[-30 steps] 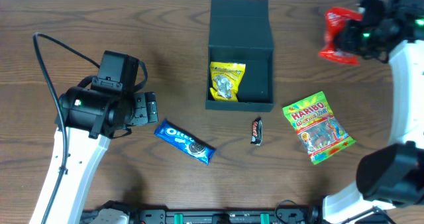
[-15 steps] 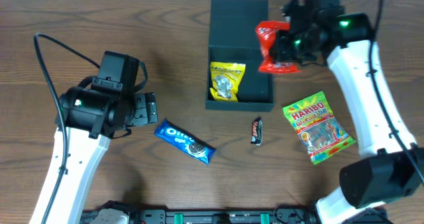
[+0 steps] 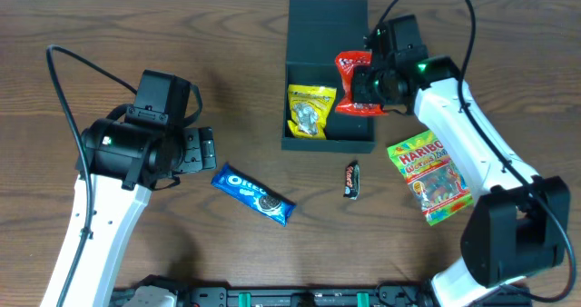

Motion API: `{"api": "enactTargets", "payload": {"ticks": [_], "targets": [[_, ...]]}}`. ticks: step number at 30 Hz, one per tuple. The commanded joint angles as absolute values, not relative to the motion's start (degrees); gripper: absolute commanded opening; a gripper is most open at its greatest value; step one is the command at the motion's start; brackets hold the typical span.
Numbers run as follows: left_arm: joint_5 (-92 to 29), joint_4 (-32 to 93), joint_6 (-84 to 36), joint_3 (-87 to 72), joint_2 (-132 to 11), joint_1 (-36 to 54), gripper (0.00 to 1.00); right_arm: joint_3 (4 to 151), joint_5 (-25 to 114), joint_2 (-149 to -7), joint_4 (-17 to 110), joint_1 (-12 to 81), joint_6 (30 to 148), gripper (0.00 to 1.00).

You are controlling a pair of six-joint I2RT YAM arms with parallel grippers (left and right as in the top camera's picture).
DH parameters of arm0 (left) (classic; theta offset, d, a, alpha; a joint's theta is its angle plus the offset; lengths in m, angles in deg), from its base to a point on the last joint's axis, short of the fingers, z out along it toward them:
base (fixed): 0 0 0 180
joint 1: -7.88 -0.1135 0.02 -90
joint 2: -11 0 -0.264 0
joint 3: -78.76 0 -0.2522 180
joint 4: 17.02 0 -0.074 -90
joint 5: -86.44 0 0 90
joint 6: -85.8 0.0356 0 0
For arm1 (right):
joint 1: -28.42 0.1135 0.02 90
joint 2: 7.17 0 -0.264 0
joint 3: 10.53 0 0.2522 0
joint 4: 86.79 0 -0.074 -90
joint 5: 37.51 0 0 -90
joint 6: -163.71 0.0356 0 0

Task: Pack container
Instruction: 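Carry the red bag over the box and lower it inside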

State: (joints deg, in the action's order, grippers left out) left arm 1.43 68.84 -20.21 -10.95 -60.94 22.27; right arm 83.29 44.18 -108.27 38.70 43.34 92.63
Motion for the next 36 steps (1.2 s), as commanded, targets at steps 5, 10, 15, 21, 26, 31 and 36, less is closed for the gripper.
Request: {"api": "enactTargets", "payload": {"ticks": [5, 10, 15, 21, 26, 31, 36], "targets": [[2.59, 69.14, -19.4, -10.93, -60.61, 22.03, 0.95, 79.98, 44.59, -107.61, 41.8, 45.41, 96.43, 0.06], [2.59, 69.12, -19.4, -10.93, -60.61, 22.03, 0.95, 78.85, 44.61, -107.61, 43.31, 47.6, 96.41, 0.05], [2.59, 69.16, -19.4, -10.93, -60.61, 22.03, 0.95, 78.74, 51.78, -107.64, 42.52, 48.82, 96.41, 0.06], [2.61, 69.14, -19.4, -10.93, -60.61, 22.03, 0.95, 76.64, 53.18, -107.64, 43.49, 48.8, 96.39, 0.07], [2.61, 69.12, -19.4, -10.93, -60.61, 22.03, 0.95, 73.43, 53.14, -107.64, 46.98, 48.82, 96.39, 0.07], [2.61, 68.95, -19.4, -10.93, -60.61, 22.03, 0.95, 72.88, 53.14, -107.64, 49.41, 48.82, 96.39, 0.08], [2.61, 68.86, -19.4, -10.93, -60.61, 22.03, 0.95, 72.86, 53.14, -107.64, 50.52, 48.82, 96.41, 0.09]]}}
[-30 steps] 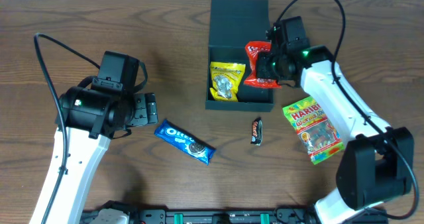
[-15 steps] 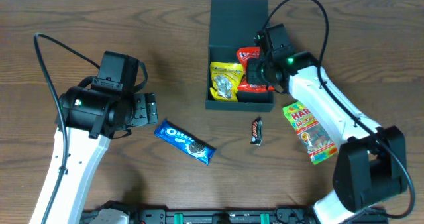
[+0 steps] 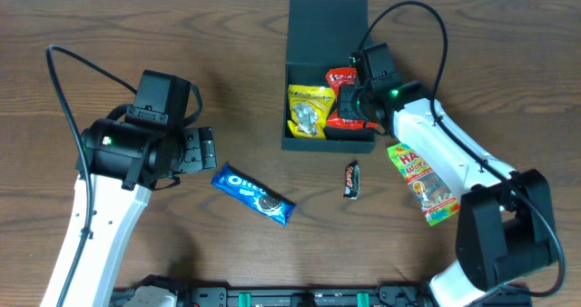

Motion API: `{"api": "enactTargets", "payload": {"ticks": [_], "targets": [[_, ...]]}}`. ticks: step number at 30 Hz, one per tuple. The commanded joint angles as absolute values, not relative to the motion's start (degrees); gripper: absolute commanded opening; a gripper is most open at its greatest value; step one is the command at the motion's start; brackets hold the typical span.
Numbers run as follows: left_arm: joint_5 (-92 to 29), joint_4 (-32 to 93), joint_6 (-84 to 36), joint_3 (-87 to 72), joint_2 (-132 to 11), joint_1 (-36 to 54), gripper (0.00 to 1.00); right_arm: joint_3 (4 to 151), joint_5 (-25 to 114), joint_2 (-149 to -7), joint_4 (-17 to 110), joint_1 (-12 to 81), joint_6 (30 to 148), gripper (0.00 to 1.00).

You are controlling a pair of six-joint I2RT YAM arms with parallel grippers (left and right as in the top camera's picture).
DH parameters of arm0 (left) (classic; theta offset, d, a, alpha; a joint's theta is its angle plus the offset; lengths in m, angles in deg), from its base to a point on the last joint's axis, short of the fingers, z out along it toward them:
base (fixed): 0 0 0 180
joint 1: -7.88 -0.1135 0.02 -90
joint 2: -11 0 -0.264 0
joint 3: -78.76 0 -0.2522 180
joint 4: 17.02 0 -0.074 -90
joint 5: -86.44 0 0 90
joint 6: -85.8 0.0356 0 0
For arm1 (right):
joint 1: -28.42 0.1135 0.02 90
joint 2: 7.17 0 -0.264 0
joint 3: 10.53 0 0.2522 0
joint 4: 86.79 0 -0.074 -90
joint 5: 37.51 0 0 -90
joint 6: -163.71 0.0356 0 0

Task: Pack container
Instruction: 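Carry the red bag over the box and lower it inside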

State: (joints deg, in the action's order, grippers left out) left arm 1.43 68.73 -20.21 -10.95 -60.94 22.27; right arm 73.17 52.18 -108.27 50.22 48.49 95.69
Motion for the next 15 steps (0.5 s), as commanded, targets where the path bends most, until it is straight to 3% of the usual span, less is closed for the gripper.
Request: {"api": "enactTargets", "payload": {"ticks": [1, 5, 7, 15], "targets": [[2.61, 68.86, -19.4, -10.93, -60.61, 22.03, 0.95, 72.86, 53.14, -107.64, 50.52, 48.82, 96.41, 0.09], [2.61, 68.86, -19.4, -10.93, -60.61, 22.03, 0.95, 72.86, 53.14, -108.16, 50.54, 48.87, 97.13, 0.11], [2.61, 68.86, -19.4, -10.93, -60.61, 22.03, 0.95, 72.86, 52.9, -108.66, 50.46, 48.87, 97.72, 0.17], [2.61, 68.86, -19.38, -10.93, -60.61, 22.03, 0.95, 72.86, 52.22, -109.49, 50.37, 48.87, 97.72, 0.17]]}}
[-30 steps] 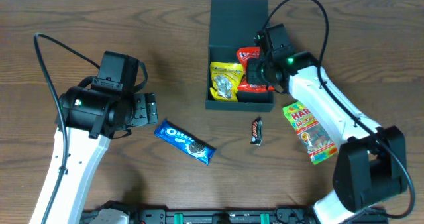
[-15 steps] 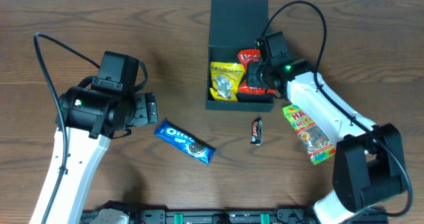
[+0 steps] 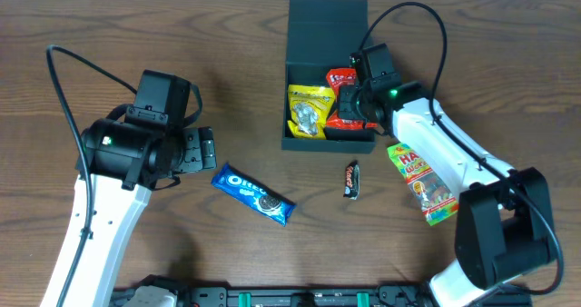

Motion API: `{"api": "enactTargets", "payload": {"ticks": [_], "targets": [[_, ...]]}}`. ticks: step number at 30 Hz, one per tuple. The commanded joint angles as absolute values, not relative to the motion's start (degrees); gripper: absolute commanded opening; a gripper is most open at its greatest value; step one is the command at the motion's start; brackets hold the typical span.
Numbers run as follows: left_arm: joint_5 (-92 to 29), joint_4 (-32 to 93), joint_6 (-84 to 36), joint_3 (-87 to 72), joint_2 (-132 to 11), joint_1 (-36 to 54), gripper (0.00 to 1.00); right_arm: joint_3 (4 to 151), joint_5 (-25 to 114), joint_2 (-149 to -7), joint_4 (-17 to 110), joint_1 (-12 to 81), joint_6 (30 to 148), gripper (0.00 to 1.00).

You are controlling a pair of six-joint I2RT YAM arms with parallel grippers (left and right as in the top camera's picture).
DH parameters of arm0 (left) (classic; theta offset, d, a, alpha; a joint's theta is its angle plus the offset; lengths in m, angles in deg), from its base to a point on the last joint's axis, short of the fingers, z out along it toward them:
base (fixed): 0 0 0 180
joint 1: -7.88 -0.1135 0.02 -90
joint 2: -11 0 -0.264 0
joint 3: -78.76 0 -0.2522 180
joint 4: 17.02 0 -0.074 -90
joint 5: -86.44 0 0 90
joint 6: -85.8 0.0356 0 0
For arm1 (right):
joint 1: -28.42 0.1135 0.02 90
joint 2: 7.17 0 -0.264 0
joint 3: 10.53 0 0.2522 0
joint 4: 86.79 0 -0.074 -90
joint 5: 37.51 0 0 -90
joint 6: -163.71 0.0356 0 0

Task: Pack container
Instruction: 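Carry the red bag over the box and lower it inside, then open the right gripper and withdraw it from the box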

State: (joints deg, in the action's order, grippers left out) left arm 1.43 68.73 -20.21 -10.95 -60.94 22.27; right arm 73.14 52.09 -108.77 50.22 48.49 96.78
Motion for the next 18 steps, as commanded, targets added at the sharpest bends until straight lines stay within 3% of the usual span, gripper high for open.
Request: {"api": "enactTargets", "payload": {"ticks": [1, 18], "targets": [[2.63, 68.86, -19.38, -10.93, -60.61, 22.03, 0.95, 72.86, 52.2, -109.49, 50.28, 48.87, 98.11, 0.17], [2.61, 68.68, -19.4, -10.93, -60.61, 22.03, 0.95, 72.84, 51.48, -110.39, 50.5, 48.89, 99.8, 0.1]]}}
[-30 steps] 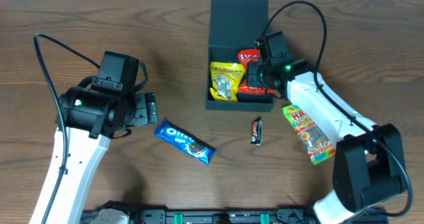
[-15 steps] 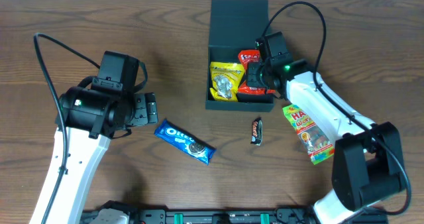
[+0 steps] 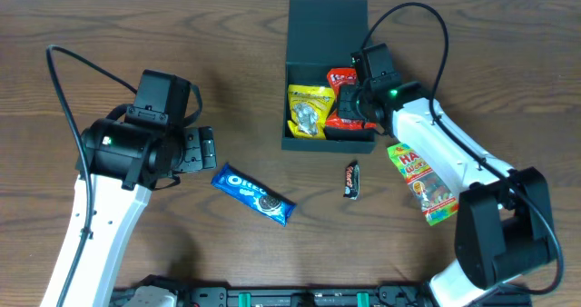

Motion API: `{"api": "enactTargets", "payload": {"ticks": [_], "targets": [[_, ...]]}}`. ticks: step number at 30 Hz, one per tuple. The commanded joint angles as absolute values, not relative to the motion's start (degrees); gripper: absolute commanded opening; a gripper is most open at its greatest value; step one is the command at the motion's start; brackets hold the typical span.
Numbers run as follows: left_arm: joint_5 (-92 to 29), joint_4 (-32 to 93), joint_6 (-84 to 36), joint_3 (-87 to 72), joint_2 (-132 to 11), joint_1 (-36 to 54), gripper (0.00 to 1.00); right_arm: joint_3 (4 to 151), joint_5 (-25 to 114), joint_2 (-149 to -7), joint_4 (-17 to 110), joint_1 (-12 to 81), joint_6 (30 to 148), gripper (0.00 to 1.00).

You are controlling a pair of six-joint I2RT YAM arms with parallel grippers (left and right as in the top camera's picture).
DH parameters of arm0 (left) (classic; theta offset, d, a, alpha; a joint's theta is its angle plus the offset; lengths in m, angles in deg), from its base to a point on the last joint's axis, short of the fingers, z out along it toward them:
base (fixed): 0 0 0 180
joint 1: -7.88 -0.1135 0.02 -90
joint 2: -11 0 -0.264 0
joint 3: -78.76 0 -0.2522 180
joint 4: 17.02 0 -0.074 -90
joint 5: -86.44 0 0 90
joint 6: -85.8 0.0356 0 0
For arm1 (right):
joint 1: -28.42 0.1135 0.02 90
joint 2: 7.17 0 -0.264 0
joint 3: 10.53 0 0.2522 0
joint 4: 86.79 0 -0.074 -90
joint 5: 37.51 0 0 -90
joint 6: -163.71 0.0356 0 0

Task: Pack container
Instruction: 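Open the right gripper and withdraw it from the box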

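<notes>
The dark open container [image 3: 328, 34] stands at the back centre, with a yellow snack packet [image 3: 309, 110] in its left half. My right gripper [image 3: 350, 100] is down in the right half, its fingers across the middle of a red snack packet [image 3: 340, 76] and apparently shut on it. The packet rests low inside the container. My left gripper [image 3: 207, 151] hangs open and empty at the left, just up-left of a blue Oreo pack [image 3: 253, 193].
A small dark candy bar [image 3: 352, 179] lies in front of the container. A Haribo gummy bag [image 3: 427, 184] lies to the right, partly under my right arm. Cables arc over both arms.
First my right gripper held the red packet above the container's right rim. By 1.1 s ago it was lower and further left, with the packet inside the right half beside the yellow one. It has stayed there since. The left arm has not moved.
</notes>
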State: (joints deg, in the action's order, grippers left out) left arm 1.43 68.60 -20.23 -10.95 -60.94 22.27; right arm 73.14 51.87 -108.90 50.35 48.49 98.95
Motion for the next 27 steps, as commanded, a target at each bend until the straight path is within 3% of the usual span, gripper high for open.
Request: {"api": "enactTargets", "payload": {"ticks": [1, 6, 11, 27], "targets": [[2.61, 68.68, -19.38, -10.93, -60.61, 22.03, 0.95, 72.84, 51.11, -110.89, 50.48, 48.89, 99.78, 0.1], [2.63, 68.73, -19.38, -10.93, -60.61, 22.03, 0.95, 72.84, 50.54, -112.55, 50.33, 48.87, 99.8, 0.06], [2.63, 68.66, -19.38, -10.93, -60.61, 22.03, 0.95, 72.86, 50.54, -112.55, 50.5, 48.87, 99.8, 0.09], [2.66, 68.71, -19.36, -10.93, -60.61, 22.03, 0.95, 74.52, 49.25, -112.05, 49.15, 48.87, 97.9, 0.77]]}}
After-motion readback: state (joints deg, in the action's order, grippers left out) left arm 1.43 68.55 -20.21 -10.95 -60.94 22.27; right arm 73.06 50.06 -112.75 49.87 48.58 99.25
